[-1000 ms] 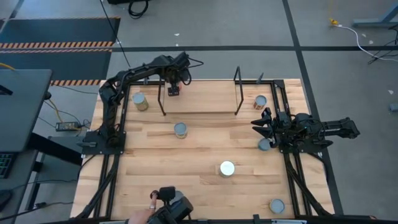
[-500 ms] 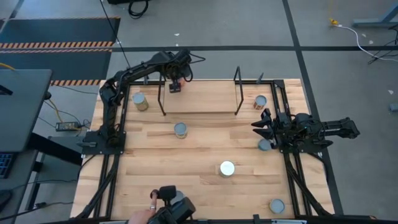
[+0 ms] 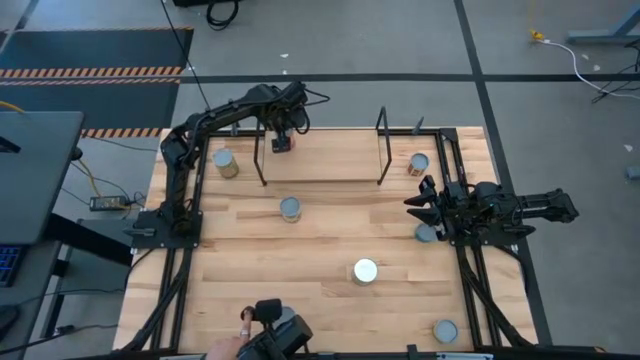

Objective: Pick and place cans onto a shelf
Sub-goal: Put the canned mixed fruit on the shelf, then put the canned spaghetti sauce on the shelf

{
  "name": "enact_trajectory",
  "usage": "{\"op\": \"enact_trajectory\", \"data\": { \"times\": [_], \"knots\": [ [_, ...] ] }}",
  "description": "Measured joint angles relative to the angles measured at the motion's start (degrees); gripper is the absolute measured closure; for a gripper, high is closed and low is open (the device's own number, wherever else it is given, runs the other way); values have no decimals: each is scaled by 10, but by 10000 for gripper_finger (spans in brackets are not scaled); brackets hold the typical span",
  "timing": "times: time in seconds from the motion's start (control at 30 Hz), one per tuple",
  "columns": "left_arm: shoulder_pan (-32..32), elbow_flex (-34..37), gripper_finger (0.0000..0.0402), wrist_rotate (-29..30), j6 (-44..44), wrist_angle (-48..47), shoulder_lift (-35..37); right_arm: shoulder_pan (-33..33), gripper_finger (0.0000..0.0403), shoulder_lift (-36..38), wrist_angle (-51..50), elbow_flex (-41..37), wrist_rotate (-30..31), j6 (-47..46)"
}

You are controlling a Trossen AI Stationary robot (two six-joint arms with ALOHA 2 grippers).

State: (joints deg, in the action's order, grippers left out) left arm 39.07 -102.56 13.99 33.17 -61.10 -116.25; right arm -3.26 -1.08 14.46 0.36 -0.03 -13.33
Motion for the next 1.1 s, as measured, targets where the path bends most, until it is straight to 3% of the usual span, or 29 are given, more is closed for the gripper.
{"op": "enact_trajectory", "data": {
  "times": [0.43, 0.7, 0.9, 1.1],
  "knots": [
    [0, -2, 49, 24, -11, -32, 1, 0, 270, 0, 0, 0, 0, 0],
    [-7, -81, 49, 35, -68, -103, 4, 0, 270, 0, 0, 0, 0, 0],
    [-46, -161, 54, -50, -216, -203, 6, 0, 270, 0, 0, 0, 1, 0],
    [-127, -182, 60, -100, -288, -235, 7, 0, 270, 0, 0, 0, 3, 0]
  ]
}}
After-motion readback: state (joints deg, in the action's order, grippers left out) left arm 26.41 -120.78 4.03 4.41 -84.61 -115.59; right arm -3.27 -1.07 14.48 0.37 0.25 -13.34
